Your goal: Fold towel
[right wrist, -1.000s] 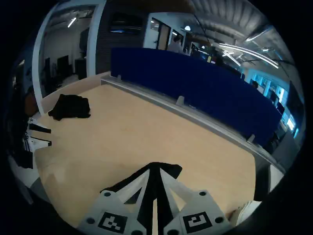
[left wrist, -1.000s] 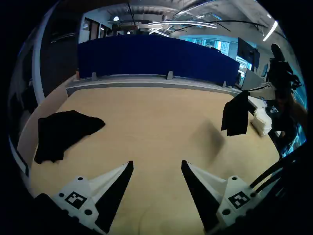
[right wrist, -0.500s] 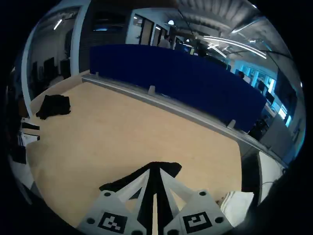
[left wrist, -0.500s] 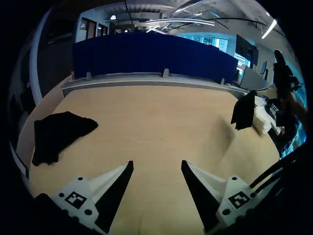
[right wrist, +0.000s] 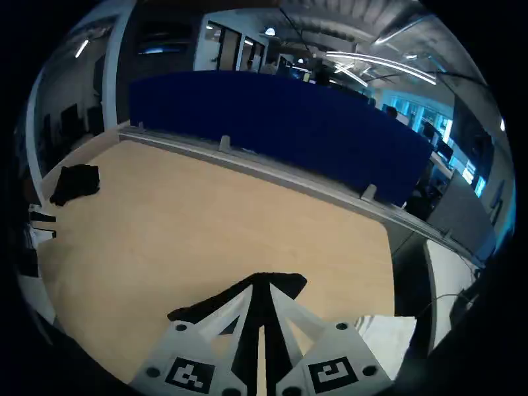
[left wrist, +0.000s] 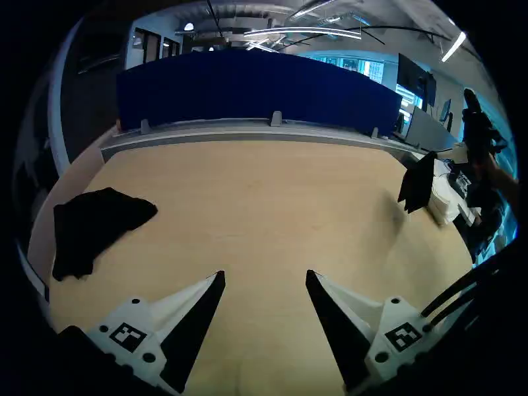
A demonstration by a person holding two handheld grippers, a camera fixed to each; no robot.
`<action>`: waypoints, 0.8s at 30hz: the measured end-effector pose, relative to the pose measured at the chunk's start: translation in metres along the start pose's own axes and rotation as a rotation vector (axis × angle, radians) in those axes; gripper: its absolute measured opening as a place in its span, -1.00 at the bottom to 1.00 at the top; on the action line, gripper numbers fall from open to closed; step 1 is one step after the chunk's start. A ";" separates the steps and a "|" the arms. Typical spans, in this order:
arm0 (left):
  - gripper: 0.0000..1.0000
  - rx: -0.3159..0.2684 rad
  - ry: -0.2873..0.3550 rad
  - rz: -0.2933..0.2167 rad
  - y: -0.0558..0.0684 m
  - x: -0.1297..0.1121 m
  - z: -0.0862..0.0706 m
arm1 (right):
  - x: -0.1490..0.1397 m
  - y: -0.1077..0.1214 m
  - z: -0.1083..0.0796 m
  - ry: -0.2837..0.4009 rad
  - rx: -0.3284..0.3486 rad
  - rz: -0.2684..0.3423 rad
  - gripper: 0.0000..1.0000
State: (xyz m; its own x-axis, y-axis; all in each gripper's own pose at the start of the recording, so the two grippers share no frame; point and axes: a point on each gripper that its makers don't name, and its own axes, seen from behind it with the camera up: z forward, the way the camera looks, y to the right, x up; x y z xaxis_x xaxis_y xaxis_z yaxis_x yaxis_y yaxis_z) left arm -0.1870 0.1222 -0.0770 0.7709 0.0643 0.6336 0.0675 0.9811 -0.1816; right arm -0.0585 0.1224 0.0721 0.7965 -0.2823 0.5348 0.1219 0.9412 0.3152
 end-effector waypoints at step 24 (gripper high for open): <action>0.81 0.042 -0.014 -0.016 0.005 0.000 0.007 | 0.008 0.032 0.034 -0.004 0.017 0.021 -0.95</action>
State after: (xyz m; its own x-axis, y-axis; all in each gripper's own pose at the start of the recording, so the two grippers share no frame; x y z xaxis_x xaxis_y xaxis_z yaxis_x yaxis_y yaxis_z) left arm -0.1906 0.1283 -0.0728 0.7611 0.0504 0.6467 0.0534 0.9887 -0.1398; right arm -0.0686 0.1436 0.1131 0.7966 -0.2629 0.5443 0.0946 0.9436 0.3173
